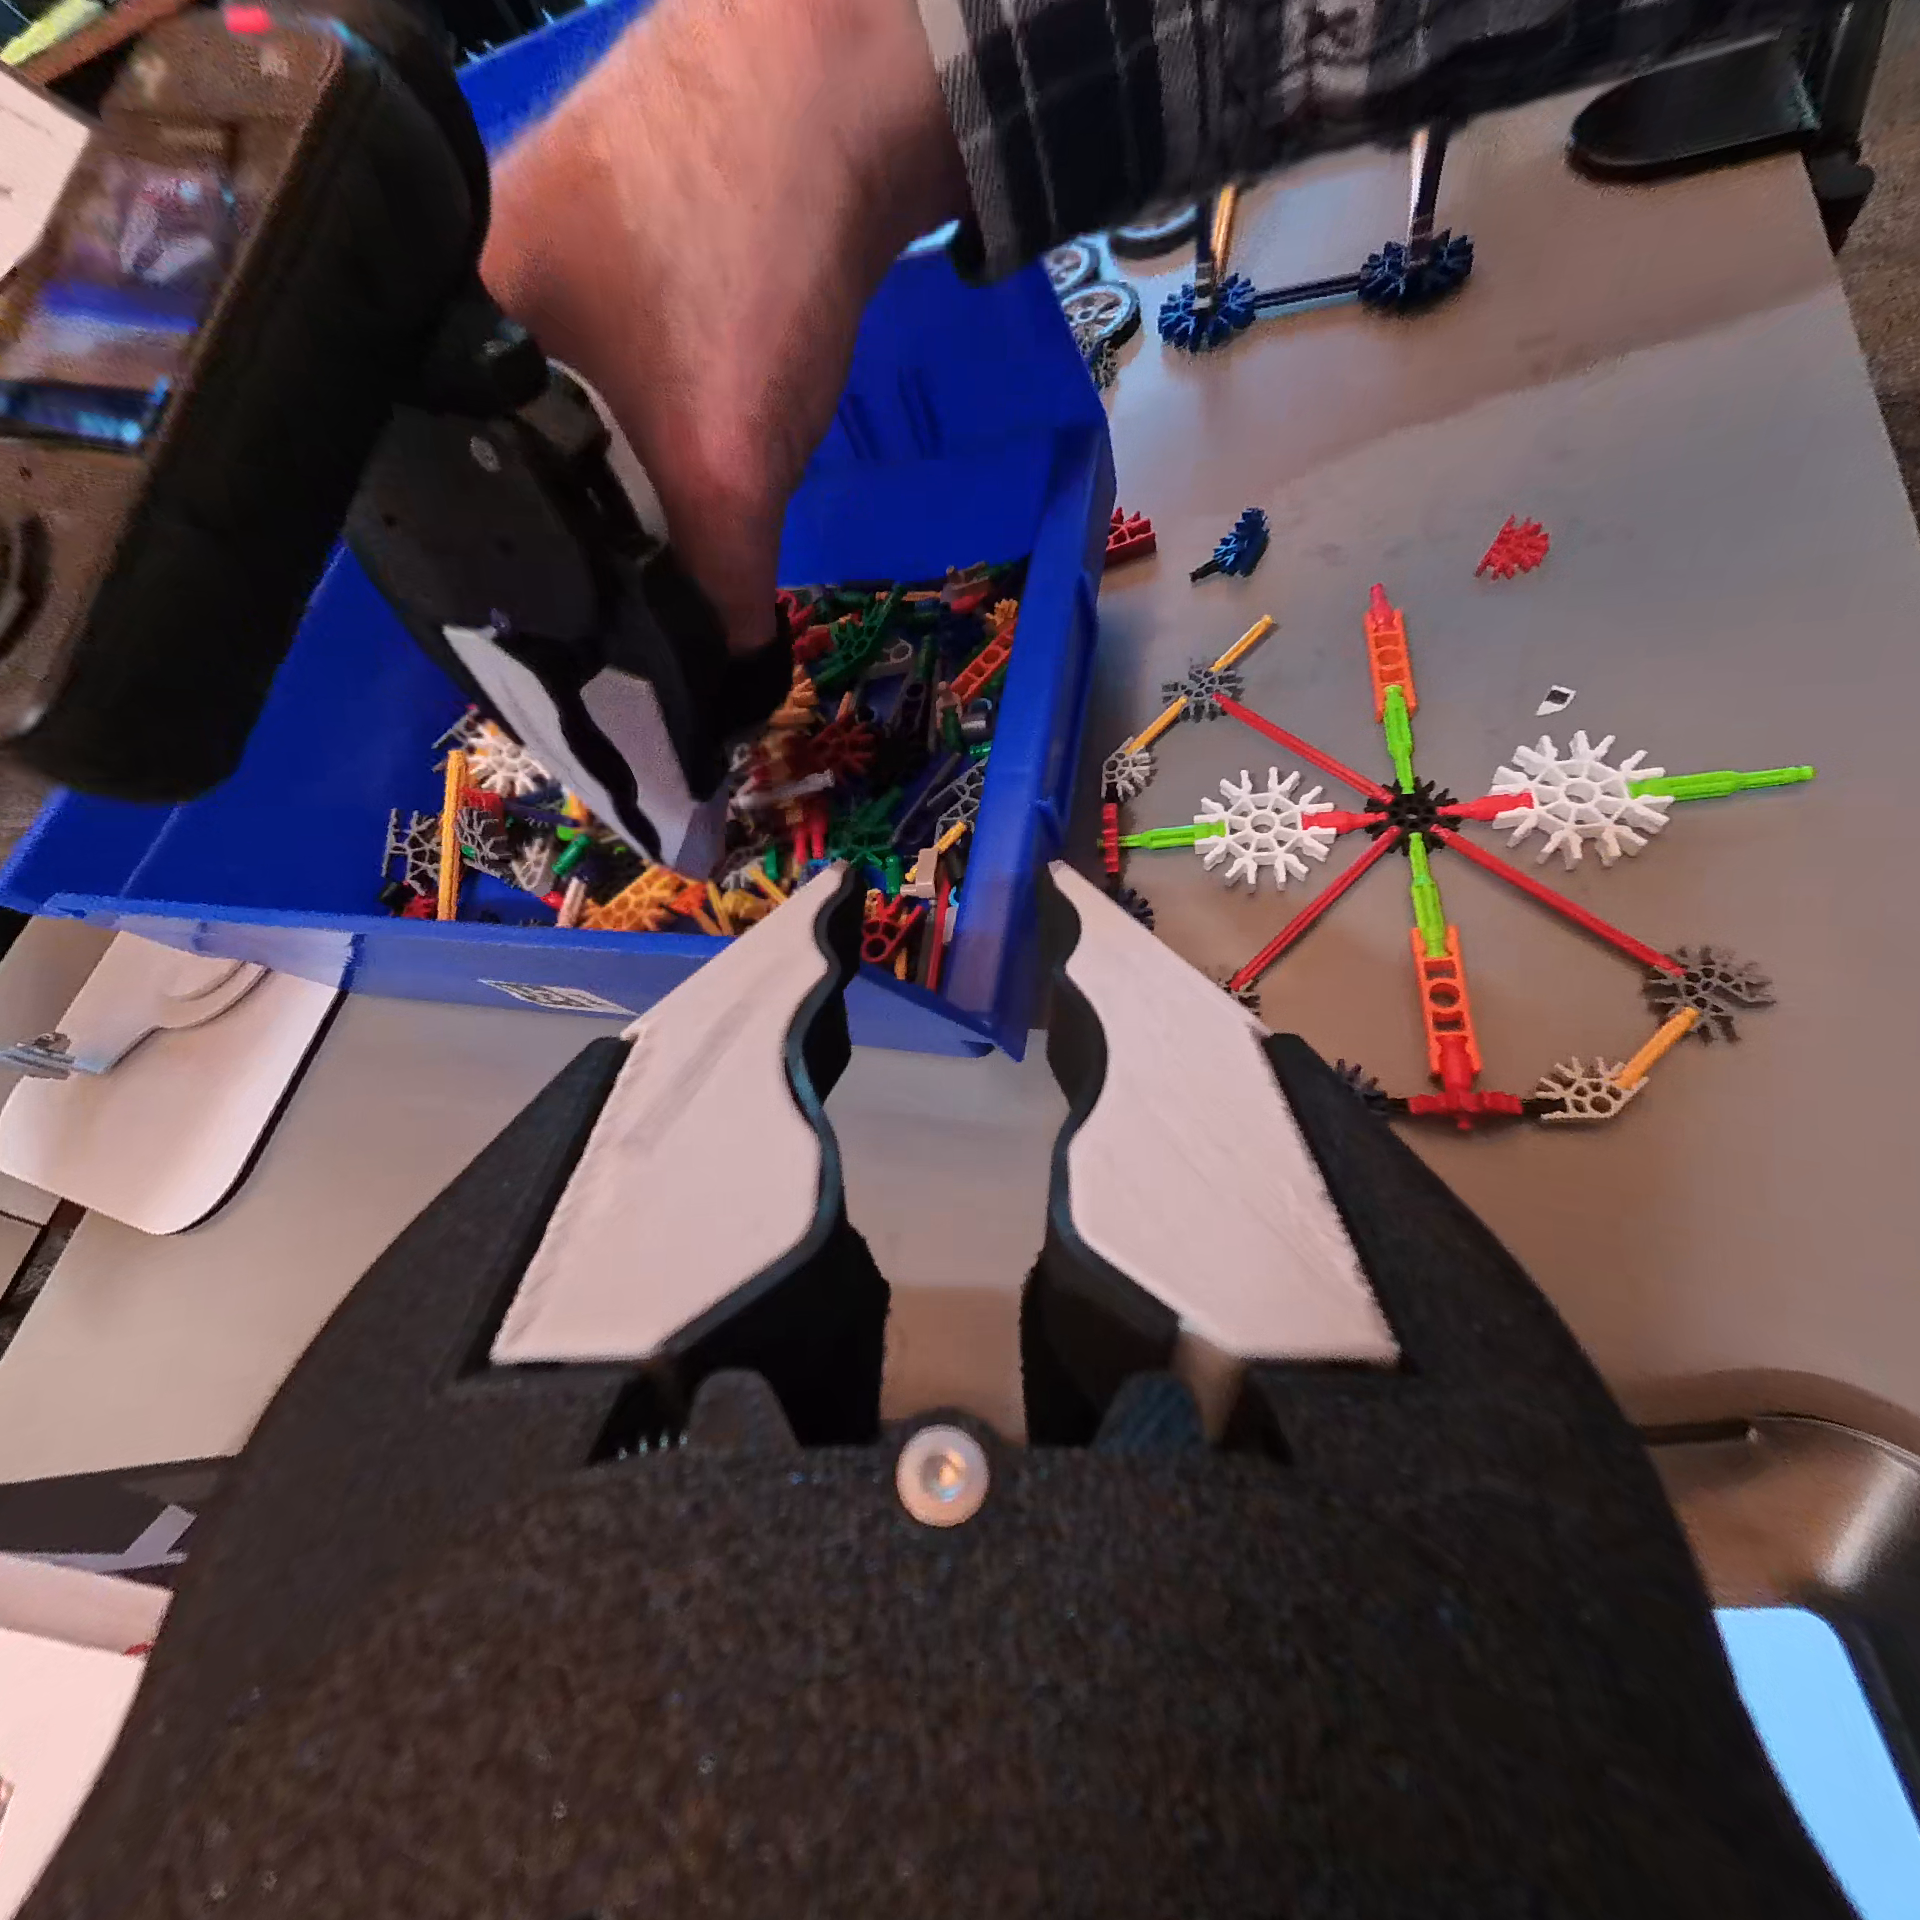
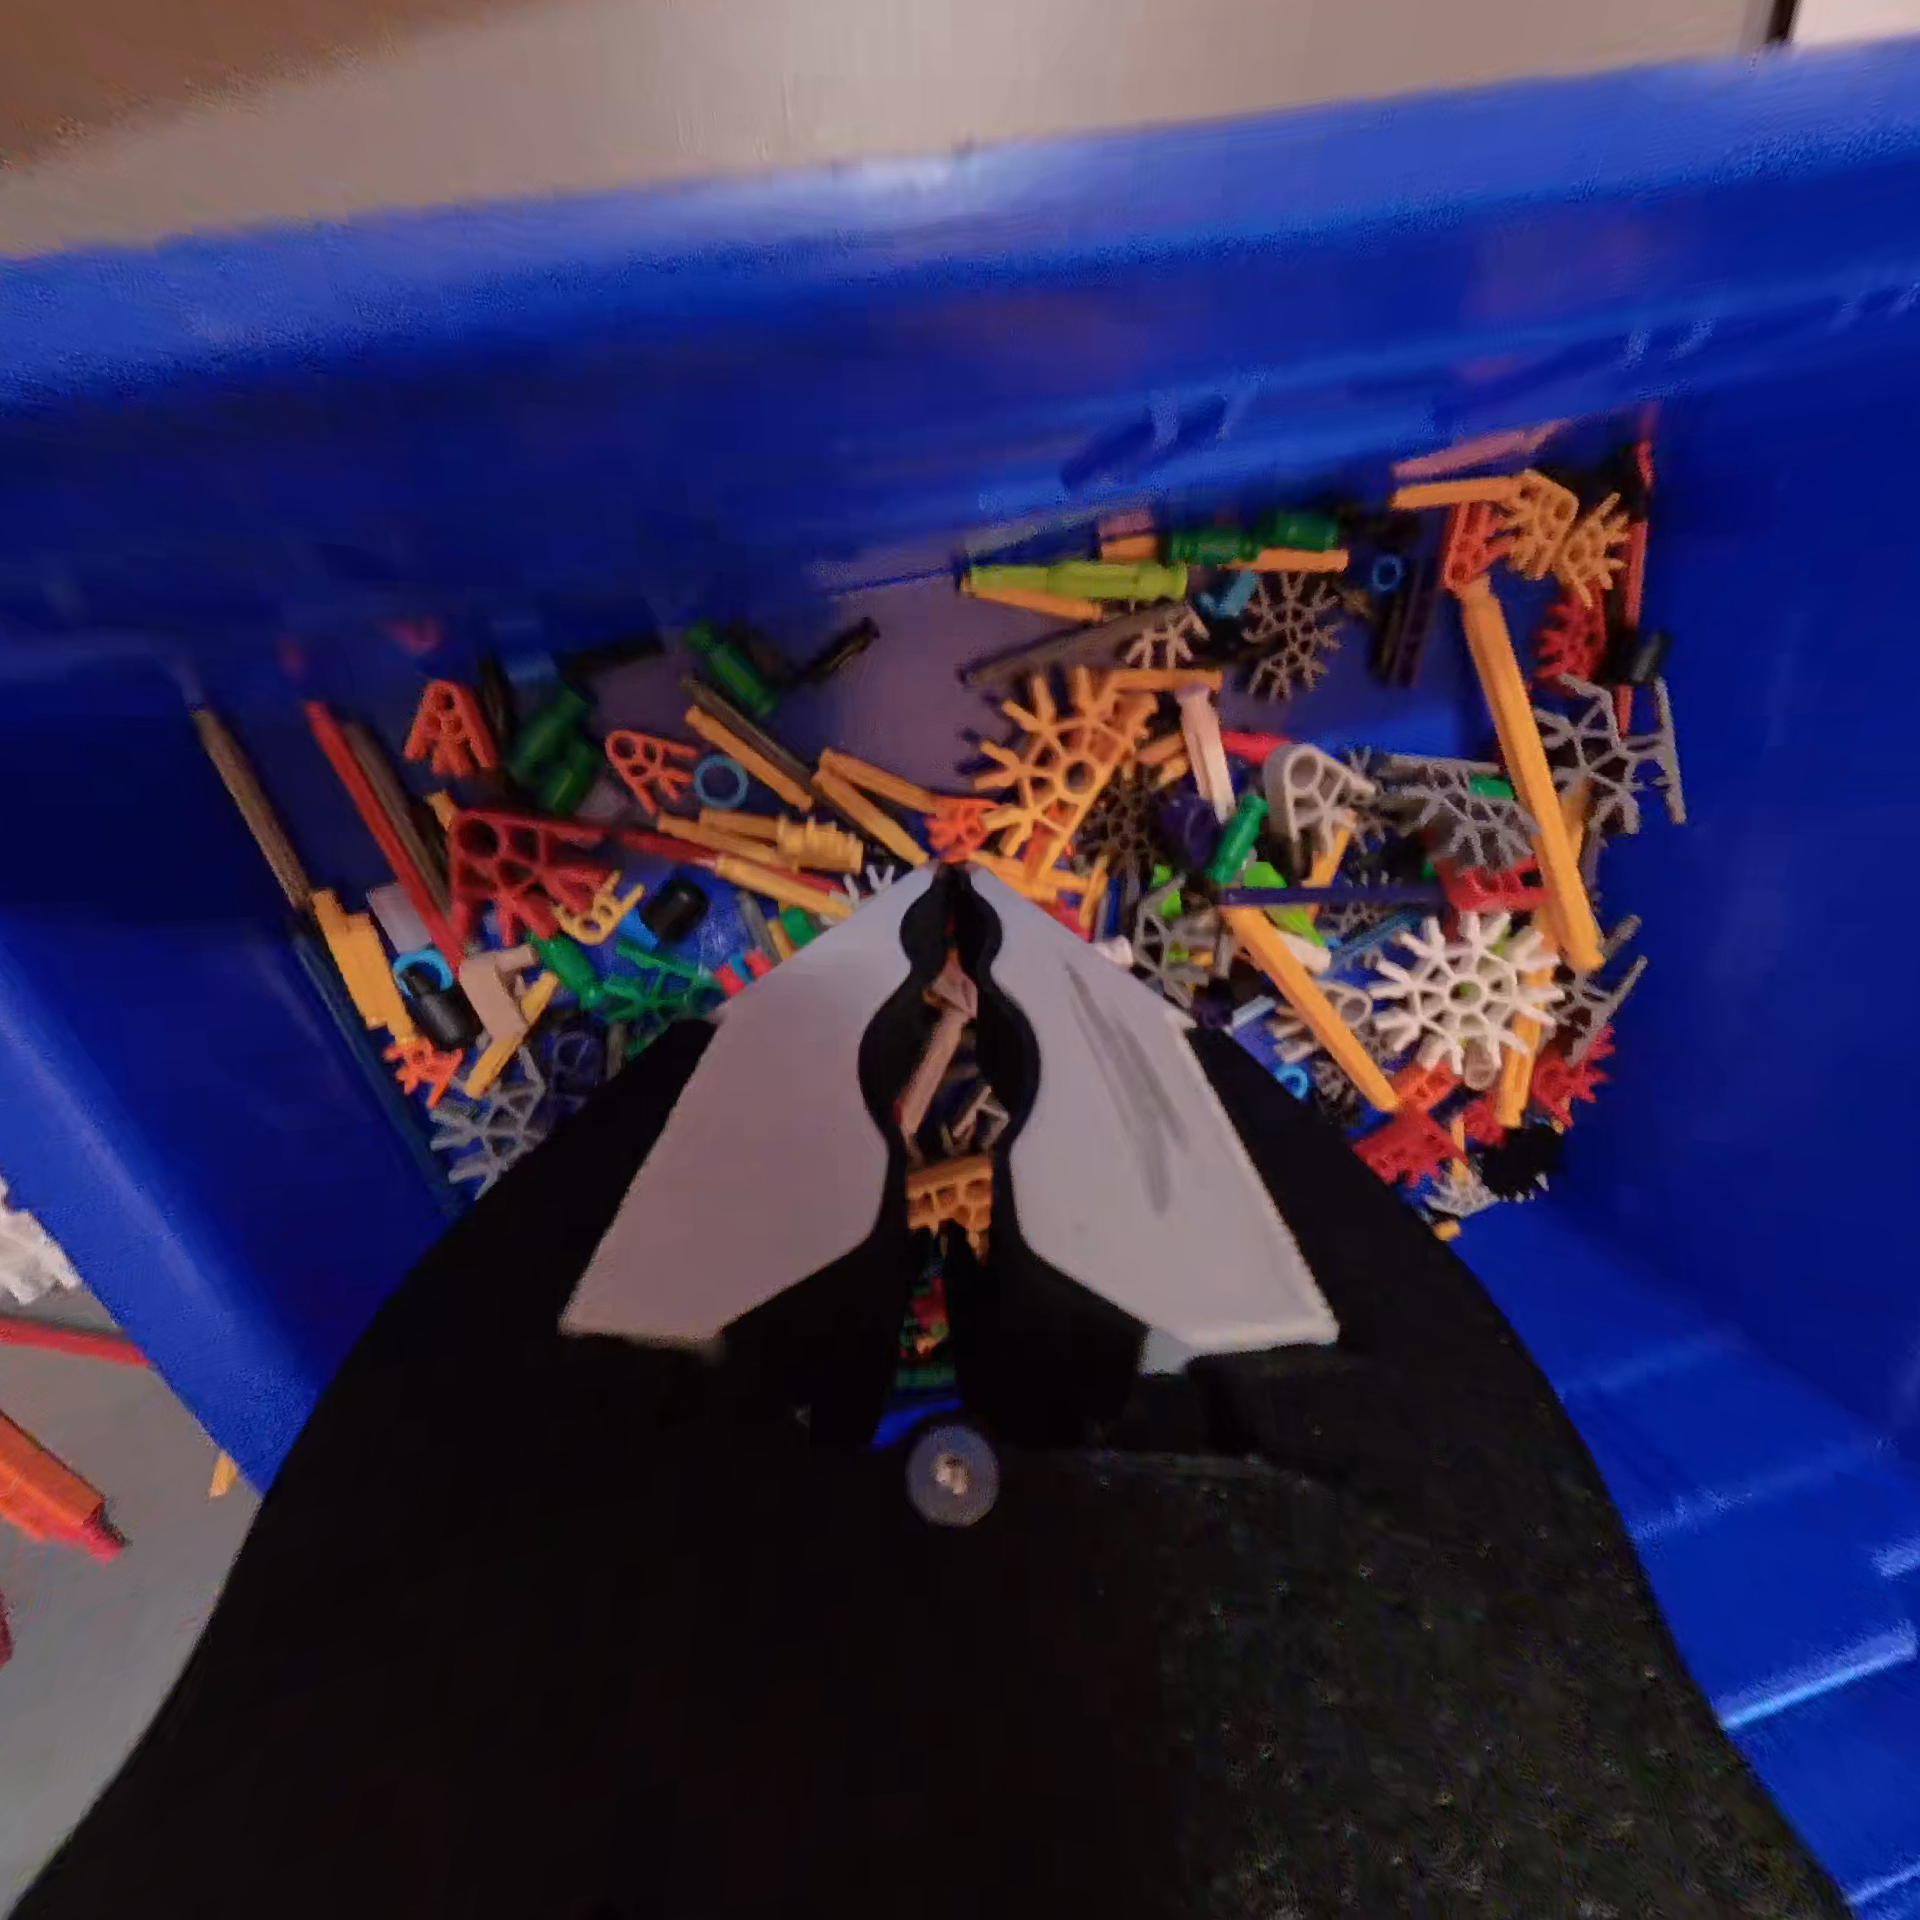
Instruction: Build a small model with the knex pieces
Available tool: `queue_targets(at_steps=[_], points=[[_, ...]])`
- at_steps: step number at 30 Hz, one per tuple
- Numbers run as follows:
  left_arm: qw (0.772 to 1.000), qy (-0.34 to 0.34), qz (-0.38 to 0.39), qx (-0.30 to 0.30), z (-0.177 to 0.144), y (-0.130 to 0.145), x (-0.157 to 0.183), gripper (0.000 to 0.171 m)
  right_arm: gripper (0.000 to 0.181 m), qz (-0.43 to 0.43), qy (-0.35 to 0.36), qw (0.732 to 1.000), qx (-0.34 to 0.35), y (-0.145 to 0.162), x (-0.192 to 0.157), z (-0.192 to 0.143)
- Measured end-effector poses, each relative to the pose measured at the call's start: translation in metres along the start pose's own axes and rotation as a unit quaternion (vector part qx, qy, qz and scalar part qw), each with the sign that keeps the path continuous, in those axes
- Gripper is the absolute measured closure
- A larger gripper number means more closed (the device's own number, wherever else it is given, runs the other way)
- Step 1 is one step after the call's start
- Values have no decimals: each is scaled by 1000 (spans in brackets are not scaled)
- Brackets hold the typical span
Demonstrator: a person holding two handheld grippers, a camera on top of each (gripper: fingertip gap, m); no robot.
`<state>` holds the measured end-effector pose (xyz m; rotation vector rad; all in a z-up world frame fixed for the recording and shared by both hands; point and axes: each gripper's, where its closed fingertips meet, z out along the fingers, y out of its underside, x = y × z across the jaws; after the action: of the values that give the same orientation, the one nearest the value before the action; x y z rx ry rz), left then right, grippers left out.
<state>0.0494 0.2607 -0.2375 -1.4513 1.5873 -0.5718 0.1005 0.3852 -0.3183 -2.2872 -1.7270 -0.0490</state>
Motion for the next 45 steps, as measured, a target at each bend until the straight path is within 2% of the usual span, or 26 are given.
queue_targets(at_steps=[1,4,6,10,19,23,26,32,35,38,40,42,45], points=[[1000,0,0,0,0,0,0,139,181,4,-1,1000,10,-1,1,-4],[1000,1,2,0,0,0,0,139,180,37,-43,994,97,-25,-6,-15],[1000,1,2,0,0,0,0,139,180,70,-65,988,120,-35,-9,-14],[1000,1,1,1,0,0,1,139,174,108,-86,987,82,-30,-15,6],[1000,3,3,0,0,0,1,138,181,114,-79,987,79,-31,-13,8],[1000,3,0,3,-2,-1,0,139,166,113,-87,986,89,-31,-15,4],[1000,4,0,2,-1,-1,1,138,166,134,-100,982,86,-32,-17,7],[1000,5,0,4,-2,-1,1,138,163,7,-35,995,97,-36,-10,3],[1000,4,2,5,-2,-1,1,138,163,-60,-42,991,116,-41,-15,2],[1000,5,1,5,-2,-1,1,138,163,-111,-36,988,103,-40,-13,5],[1000,4,3,3,-2,0,0,139,166,-128,-47,987,90,-39,-14,9],[1000,5,3,4,-2,0,0,138,178,-139,-57,985,81,-37,-14,10],[1000,3,4,3,-3,0,0,138,180,-130,-71,985,85,-37,-13,11]])
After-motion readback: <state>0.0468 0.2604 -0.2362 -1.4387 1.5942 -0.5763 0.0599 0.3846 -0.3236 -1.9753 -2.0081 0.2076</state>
